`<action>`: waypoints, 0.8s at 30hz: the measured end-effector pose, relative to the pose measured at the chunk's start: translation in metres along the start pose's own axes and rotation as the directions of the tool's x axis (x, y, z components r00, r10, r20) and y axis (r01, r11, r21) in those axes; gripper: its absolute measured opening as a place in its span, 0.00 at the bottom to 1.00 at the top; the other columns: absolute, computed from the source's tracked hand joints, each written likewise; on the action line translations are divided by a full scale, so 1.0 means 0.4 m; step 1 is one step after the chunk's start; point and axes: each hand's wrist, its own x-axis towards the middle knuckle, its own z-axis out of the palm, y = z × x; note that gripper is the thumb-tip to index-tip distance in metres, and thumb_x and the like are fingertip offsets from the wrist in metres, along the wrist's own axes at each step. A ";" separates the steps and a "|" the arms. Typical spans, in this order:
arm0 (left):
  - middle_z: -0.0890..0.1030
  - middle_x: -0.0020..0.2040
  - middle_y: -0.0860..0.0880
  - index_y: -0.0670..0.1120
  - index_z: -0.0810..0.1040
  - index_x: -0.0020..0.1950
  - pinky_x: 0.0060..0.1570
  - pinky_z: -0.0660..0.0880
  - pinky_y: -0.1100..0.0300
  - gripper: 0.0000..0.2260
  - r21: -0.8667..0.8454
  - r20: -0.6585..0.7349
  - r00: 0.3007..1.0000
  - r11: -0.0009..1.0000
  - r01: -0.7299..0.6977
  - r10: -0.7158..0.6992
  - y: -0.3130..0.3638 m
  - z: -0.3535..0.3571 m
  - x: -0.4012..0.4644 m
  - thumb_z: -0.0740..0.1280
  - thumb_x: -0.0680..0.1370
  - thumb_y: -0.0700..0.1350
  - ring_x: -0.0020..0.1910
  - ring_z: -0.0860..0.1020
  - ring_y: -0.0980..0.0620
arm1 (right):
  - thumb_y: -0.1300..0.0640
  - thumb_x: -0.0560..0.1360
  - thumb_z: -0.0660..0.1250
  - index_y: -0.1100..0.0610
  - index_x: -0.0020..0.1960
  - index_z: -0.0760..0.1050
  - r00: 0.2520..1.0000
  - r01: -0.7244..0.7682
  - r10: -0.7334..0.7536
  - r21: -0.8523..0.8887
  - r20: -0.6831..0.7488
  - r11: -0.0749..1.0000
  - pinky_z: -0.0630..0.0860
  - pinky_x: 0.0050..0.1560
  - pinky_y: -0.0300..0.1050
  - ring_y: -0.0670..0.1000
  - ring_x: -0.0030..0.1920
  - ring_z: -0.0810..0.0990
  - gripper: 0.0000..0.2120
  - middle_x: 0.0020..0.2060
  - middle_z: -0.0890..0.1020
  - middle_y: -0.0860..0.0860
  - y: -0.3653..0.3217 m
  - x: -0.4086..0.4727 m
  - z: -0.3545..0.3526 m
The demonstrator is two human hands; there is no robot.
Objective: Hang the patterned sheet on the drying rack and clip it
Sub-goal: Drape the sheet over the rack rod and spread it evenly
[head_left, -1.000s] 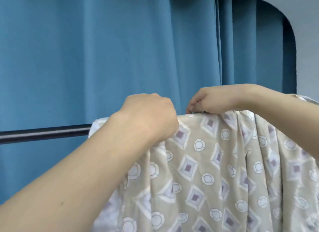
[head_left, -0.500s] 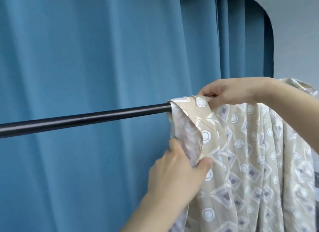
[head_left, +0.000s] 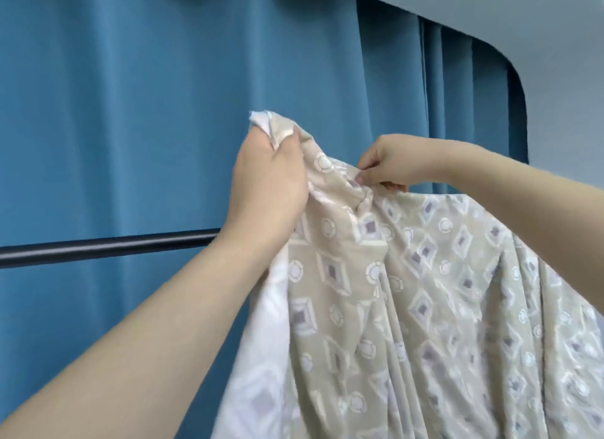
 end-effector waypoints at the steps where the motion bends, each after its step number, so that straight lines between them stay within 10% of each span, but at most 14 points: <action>1: 0.82 0.45 0.52 0.47 0.77 0.47 0.52 0.75 0.53 0.11 0.154 0.007 0.990 0.978 -0.138 0.138 -0.007 -0.017 0.041 0.55 0.80 0.45 0.49 0.79 0.52 | 0.54 0.78 0.66 0.56 0.35 0.77 0.998 0.005 0.000 0.080 -0.058 0.997 0.74 0.29 0.37 0.50 0.24 0.73 0.13 0.23 0.75 0.50 -0.029 0.019 -0.018; 3: 0.78 0.56 0.46 0.43 0.76 0.56 0.62 0.69 0.51 0.14 0.530 0.079 0.906 0.752 -0.393 0.417 -0.009 -0.074 0.140 0.53 0.78 0.45 0.59 0.73 0.46 | 0.56 0.79 0.65 0.59 0.42 0.80 0.973 0.027 0.041 0.290 -0.226 0.957 0.76 0.28 0.38 0.51 0.24 0.75 0.10 0.27 0.77 0.55 -0.096 0.072 -0.063; 5: 0.73 0.63 0.38 0.39 0.73 0.65 0.69 0.61 0.48 0.18 0.824 0.245 0.809 0.325 -0.464 0.535 -0.006 -0.145 0.236 0.56 0.79 0.46 0.64 0.69 0.39 | 0.59 0.80 0.62 0.63 0.47 0.80 0.903 0.074 0.120 0.423 -0.413 0.903 0.78 0.26 0.40 0.49 0.21 0.76 0.10 0.30 0.78 0.58 -0.163 0.142 -0.109; 9: 0.59 0.77 0.41 0.43 0.55 0.78 0.75 0.43 0.44 0.29 0.936 0.287 0.953 -0.239 -0.259 0.092 -0.031 -0.275 0.334 0.47 0.81 0.57 0.77 0.53 0.41 | 0.63 0.77 0.60 0.66 0.48 0.81 0.865 0.068 0.138 0.385 -0.483 0.920 0.83 0.39 0.52 0.57 0.31 0.82 0.11 0.35 0.82 0.61 -0.299 0.267 -0.091; 11: 0.67 0.71 0.43 0.45 0.62 0.75 0.73 0.55 0.44 0.27 0.949 0.141 0.932 -0.222 -0.223 -0.334 -0.060 -0.312 0.322 0.53 0.79 0.56 0.73 0.63 0.43 | 0.61 0.78 0.62 0.66 0.51 0.80 0.962 -0.043 0.117 0.285 -0.246 0.957 0.83 0.41 0.48 0.58 0.40 0.84 0.11 0.43 0.84 0.60 -0.358 0.288 -0.002; 13: 0.79 0.51 0.44 0.43 0.76 0.58 0.59 0.72 0.51 0.14 0.983 0.111 0.583 0.003 -0.183 -0.805 -0.076 -0.349 0.270 0.58 0.79 0.50 0.53 0.78 0.43 | 0.62 0.78 0.62 0.65 0.54 0.79 0.974 -0.189 0.156 0.205 0.167 0.960 0.81 0.44 0.51 0.60 0.45 0.84 0.10 0.47 0.84 0.58 -0.402 0.280 0.110; 15: 0.83 0.48 0.42 0.41 0.81 0.52 0.56 0.76 0.50 0.13 0.984 0.173 0.256 0.155 -0.089 -0.951 -0.093 -0.377 0.217 0.59 0.79 0.45 0.48 0.82 0.42 | 0.60 0.78 0.62 0.61 0.53 0.79 0.817 -0.248 0.195 0.024 0.543 0.969 0.82 0.46 0.51 0.57 0.42 0.84 0.09 0.46 0.84 0.56 -0.432 0.241 0.194; 17: 0.84 0.51 0.42 0.42 0.81 0.48 0.55 0.77 0.50 0.12 0.941 0.327 0.347 0.272 -0.199 -0.879 -0.096 -0.403 0.170 0.59 0.78 0.44 0.48 0.82 0.43 | 0.55 0.77 0.63 0.59 0.51 0.79 0.782 -0.146 0.239 -0.203 0.575 0.968 0.80 0.42 0.44 0.51 0.40 0.82 0.09 0.45 0.83 0.53 -0.453 0.186 0.229; 20: 0.78 0.52 0.44 0.42 0.74 0.46 0.50 0.74 0.54 0.11 0.801 0.598 0.654 0.369 -0.471 -0.463 -0.060 -0.430 0.083 0.54 0.81 0.42 0.48 0.77 0.46 | 0.54 0.77 0.62 0.57 0.51 0.81 0.955 -0.144 0.174 -0.137 0.239 0.980 0.77 0.50 0.46 0.52 0.48 0.81 0.11 0.47 0.83 0.50 -0.475 0.100 0.221; 24: 0.76 0.50 0.50 0.48 0.71 0.56 0.48 0.73 0.50 0.12 0.694 0.675 0.737 0.372 -0.617 -0.038 -0.026 -0.552 -0.043 0.50 0.82 0.50 0.48 0.74 0.47 | 0.51 0.78 0.59 0.55 0.42 0.80 0.921 -0.094 0.147 0.160 -0.360 0.983 0.76 0.46 0.47 0.54 0.42 0.80 0.14 0.36 0.82 0.48 -0.509 -0.017 0.220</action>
